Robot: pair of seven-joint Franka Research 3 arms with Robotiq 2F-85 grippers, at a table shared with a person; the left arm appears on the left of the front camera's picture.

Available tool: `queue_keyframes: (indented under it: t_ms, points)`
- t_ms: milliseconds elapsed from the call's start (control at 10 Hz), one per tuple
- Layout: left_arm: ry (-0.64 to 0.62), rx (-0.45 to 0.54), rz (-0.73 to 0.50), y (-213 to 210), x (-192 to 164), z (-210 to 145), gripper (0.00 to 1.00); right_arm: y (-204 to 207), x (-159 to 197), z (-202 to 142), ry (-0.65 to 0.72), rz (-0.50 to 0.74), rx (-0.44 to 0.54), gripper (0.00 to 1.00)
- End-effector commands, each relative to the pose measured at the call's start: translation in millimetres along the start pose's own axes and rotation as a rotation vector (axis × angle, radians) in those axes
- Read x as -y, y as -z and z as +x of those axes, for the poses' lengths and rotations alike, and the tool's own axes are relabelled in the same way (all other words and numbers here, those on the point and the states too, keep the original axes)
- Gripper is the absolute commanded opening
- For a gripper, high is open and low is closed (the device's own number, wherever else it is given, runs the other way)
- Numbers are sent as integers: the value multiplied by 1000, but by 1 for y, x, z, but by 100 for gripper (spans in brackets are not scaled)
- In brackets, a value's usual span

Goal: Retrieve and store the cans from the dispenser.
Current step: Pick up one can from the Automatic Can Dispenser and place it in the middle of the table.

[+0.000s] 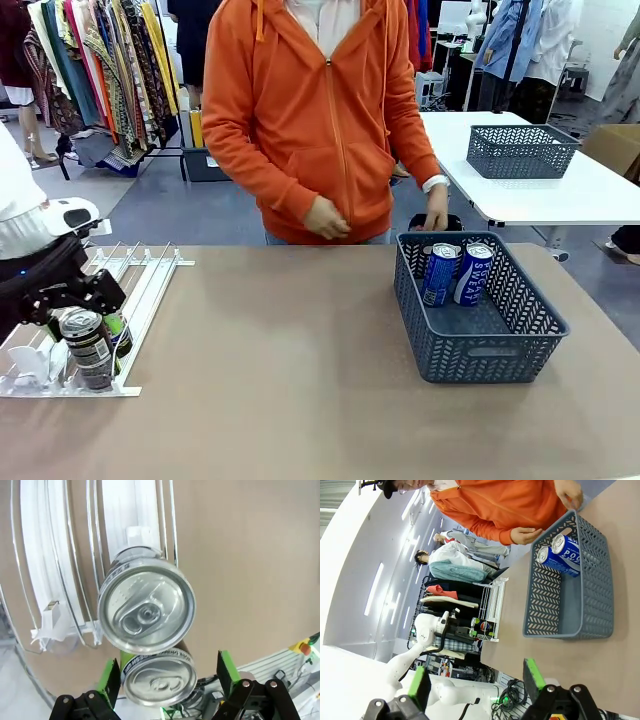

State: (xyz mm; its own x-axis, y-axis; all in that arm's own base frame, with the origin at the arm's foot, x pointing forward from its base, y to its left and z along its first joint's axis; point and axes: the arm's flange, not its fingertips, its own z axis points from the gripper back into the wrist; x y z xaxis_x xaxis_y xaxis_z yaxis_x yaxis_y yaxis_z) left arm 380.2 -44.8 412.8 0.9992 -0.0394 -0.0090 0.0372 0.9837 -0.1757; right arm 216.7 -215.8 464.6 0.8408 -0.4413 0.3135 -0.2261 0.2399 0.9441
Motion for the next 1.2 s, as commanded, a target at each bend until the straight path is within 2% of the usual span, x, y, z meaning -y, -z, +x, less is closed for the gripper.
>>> queue_keyframes:
  t_ms: [0,600,800,1100]
  points:
    - [-32,6,58,10,3,0,100,1,-2,4,-26,21,16,100]
    - [-43,22,53,8,3,0,100,1,-2,4,-26,21,16,100]
    - [-50,41,67,8,1,1,0,1,-2,4,-26,21,16,100]
    - [-65,39,80,7,1,3,0,1,-2,4,-26,21,16,100]
